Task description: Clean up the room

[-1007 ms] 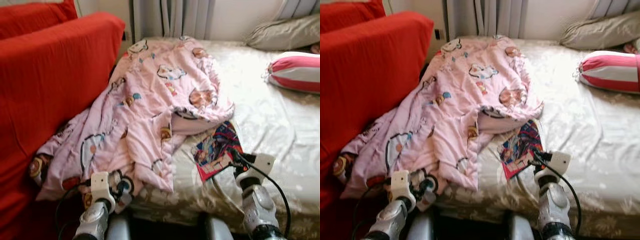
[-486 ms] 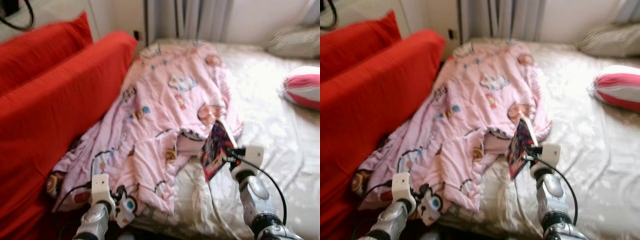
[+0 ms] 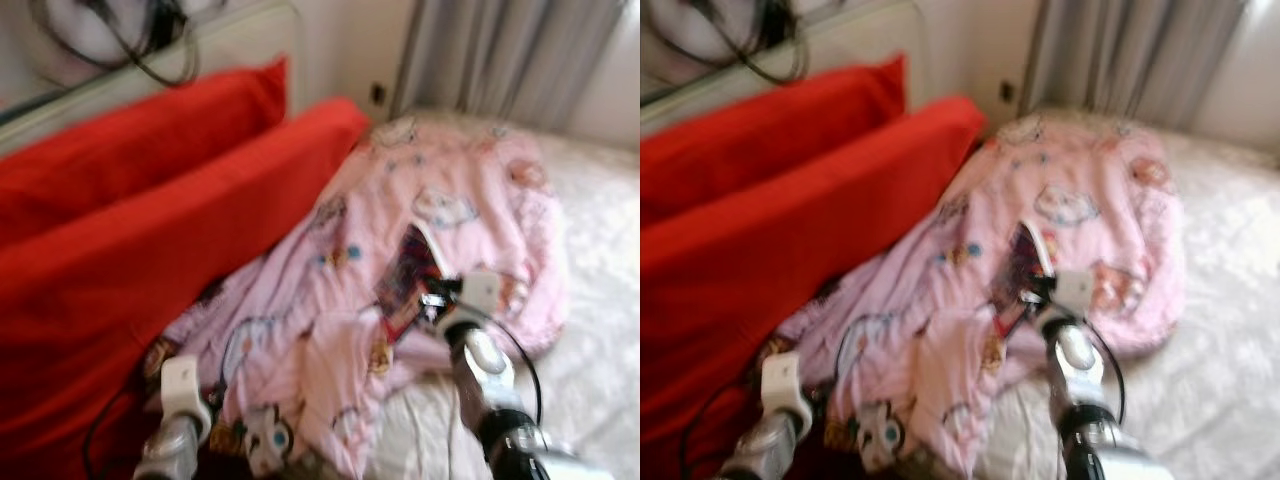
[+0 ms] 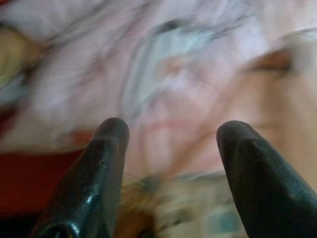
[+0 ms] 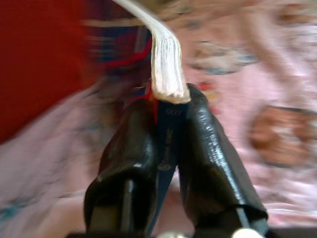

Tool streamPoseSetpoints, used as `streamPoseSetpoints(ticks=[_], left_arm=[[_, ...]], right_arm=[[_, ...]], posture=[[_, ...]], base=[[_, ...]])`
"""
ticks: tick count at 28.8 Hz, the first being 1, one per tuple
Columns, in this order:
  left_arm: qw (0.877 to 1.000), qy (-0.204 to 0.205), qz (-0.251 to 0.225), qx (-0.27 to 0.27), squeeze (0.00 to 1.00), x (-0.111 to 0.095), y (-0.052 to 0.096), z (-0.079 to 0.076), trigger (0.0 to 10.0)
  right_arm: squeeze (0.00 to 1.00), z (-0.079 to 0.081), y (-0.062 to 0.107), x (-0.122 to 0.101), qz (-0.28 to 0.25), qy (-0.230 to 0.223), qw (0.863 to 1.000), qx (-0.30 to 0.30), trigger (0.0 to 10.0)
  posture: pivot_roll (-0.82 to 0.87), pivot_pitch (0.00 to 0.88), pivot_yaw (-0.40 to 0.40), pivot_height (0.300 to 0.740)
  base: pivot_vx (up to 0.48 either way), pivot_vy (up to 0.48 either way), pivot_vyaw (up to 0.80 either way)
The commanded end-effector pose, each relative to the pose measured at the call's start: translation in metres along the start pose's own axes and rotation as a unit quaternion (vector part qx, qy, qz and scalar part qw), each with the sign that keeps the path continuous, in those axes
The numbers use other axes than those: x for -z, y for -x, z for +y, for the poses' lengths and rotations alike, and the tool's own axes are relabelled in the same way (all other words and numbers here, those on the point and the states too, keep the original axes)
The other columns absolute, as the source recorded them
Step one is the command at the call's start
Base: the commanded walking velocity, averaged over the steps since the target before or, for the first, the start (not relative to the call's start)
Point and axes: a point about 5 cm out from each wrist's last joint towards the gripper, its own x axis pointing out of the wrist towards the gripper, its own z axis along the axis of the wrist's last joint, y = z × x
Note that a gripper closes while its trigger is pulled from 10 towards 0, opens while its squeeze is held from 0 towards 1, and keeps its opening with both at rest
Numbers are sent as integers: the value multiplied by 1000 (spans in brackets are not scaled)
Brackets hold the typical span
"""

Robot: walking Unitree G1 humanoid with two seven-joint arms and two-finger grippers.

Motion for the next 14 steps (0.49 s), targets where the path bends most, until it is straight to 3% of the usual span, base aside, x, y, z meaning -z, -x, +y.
streamPoseSetpoints(ticks=[1,7,14], left_arm=[[1000,-8,22,-18,0,12,6,16,10000],[999,-9,31,-21,0,18,8,18,10000],[999,-9,37,-24,0,21,9,20,10000]], right_arm=[[0,3,-2,-3,-8,-17,1000,11,10000],[0,2,-2,-3,-12,-15,1000,12,10000],[0,4,-2,-3,-15,-14,1000,10,10000]], posture=[[81,0,-29,740],[81,0,-29,740],[86,0,-29,740]], base=[[0,0,-744],[0,0,-677],[0,0,0]])
